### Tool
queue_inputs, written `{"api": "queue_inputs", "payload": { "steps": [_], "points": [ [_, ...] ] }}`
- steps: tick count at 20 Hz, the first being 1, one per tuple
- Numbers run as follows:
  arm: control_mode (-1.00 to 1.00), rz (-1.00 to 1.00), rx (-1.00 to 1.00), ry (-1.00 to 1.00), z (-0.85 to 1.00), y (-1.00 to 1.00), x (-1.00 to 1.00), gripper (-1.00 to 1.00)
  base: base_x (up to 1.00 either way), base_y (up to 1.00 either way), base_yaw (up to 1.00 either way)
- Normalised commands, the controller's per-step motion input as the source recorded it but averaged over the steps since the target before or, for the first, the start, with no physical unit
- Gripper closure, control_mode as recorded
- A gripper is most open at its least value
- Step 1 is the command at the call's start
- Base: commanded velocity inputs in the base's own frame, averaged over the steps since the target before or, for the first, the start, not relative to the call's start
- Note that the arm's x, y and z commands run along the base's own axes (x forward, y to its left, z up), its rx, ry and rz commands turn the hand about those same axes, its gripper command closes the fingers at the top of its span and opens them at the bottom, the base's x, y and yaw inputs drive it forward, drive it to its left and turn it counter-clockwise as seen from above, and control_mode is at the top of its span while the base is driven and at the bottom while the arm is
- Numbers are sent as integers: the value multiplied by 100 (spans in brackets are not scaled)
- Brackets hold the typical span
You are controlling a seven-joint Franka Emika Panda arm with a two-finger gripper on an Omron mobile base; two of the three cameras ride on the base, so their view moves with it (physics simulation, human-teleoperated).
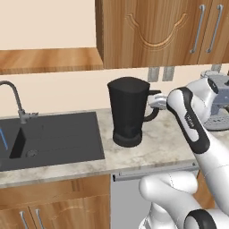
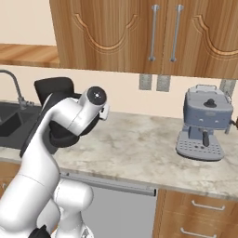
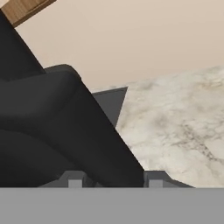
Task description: Turn on the sink faucet and place the jug under the water for a few seconds to fill it up.
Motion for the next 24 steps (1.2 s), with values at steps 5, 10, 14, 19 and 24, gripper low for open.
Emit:
{"api": "queue_inputs", "payload": {
  "steps": [5, 10, 14, 19, 24],
  "points": [
    [100, 0, 0, 0, 0, 0, 0, 100, -6, 28, 0],
    [100, 0, 0, 0, 0, 0, 0, 100, -7, 72, 0],
    [100, 0, 0, 0, 0, 0, 0, 100, 0, 93, 0],
    [100, 0, 0, 0, 0, 0, 0, 100, 0, 100, 0],
    [100, 0, 0, 0, 0, 0, 0, 100, 0, 98, 0]
  ]
}}
